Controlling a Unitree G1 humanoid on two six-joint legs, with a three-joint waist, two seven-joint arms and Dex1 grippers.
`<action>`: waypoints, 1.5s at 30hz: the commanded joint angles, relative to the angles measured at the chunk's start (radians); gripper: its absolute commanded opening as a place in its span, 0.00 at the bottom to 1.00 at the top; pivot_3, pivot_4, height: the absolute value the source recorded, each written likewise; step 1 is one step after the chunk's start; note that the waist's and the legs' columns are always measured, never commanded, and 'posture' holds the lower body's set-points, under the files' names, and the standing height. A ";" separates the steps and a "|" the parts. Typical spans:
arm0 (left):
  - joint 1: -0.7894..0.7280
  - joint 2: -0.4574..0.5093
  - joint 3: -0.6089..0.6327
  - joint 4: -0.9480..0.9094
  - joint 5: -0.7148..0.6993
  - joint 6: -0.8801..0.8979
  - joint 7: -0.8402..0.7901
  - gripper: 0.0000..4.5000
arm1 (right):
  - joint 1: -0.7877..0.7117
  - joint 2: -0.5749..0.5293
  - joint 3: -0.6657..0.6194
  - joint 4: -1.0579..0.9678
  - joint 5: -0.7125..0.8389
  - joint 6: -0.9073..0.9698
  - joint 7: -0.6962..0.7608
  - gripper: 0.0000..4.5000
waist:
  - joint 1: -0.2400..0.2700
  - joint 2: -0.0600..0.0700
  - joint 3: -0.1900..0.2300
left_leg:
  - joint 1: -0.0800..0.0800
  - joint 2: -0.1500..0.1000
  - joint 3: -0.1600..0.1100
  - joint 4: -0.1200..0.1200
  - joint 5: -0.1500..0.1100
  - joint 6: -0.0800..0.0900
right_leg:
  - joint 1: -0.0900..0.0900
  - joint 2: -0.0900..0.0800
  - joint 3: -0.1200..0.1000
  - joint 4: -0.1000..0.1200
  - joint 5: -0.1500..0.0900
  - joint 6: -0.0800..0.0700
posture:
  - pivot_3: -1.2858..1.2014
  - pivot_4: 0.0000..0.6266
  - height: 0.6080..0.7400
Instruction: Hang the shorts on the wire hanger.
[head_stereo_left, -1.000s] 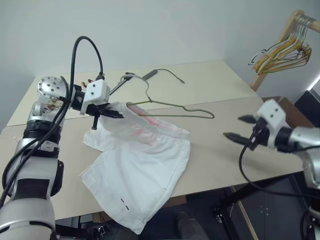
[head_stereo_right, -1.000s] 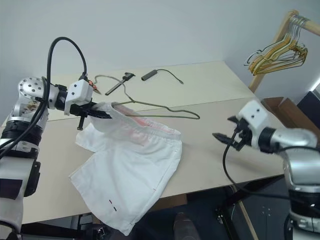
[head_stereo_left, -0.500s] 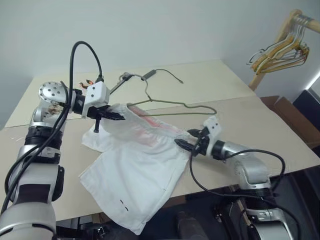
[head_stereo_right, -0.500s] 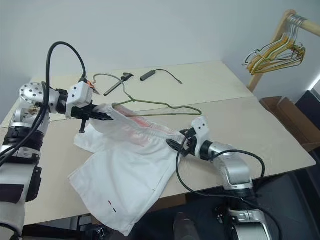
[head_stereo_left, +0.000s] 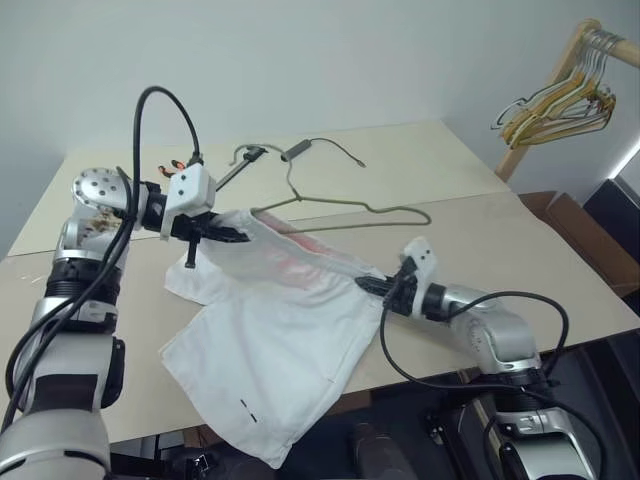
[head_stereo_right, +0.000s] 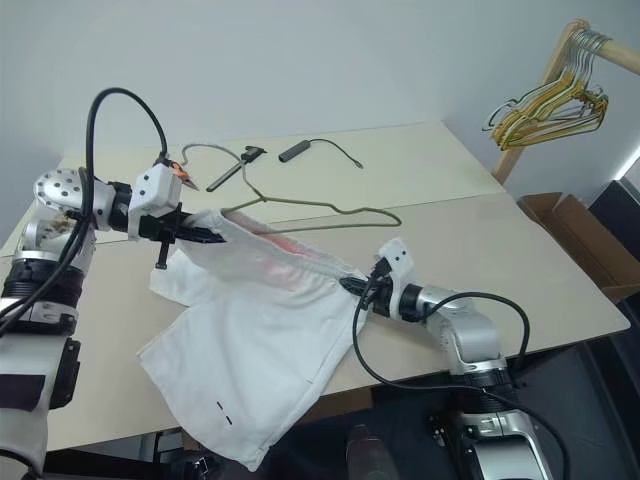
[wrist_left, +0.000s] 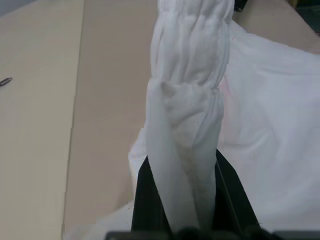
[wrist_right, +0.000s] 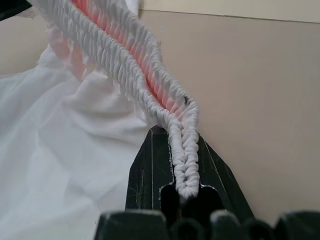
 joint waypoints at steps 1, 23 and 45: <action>0.043 0.057 0.047 -0.062 -0.038 0.059 -0.016 0.00 | -0.008 -0.064 -0.081 -0.042 0.000 -0.019 -0.030 0.00 | 0.000 0.000 0.000 | 0.000 0.000 0.000 0.000 0.000 0.000 | 0.000 0.000 0.000 0.000 0.000 0.000 | 0.50 0.09 1.00; 0.124 0.110 -0.035 -0.046 0.088 -0.019 0.064 0.00 | -0.048 -0.418 -0.082 -0.153 0.043 -0.099 0.248 0.00 | 0.003 0.000 0.000 | 0.000 0.000 0.001 0.000 0.000 0.000 | 0.001 0.000 0.000 -0.002 0.000 0.000 | 0.48 0.08 1.00; 0.113 0.086 -0.131 0.011 0.173 -0.142 0.037 0.00 | -0.102 -0.399 -0.041 -0.204 0.055 -0.131 0.258 0.00 | 0.001 0.000 0.000 | 0.000 0.000 0.001 0.000 0.000 0.000 | 0.001 0.000 0.000 -0.001 0.000 0.000 | 0.48 0.08 1.00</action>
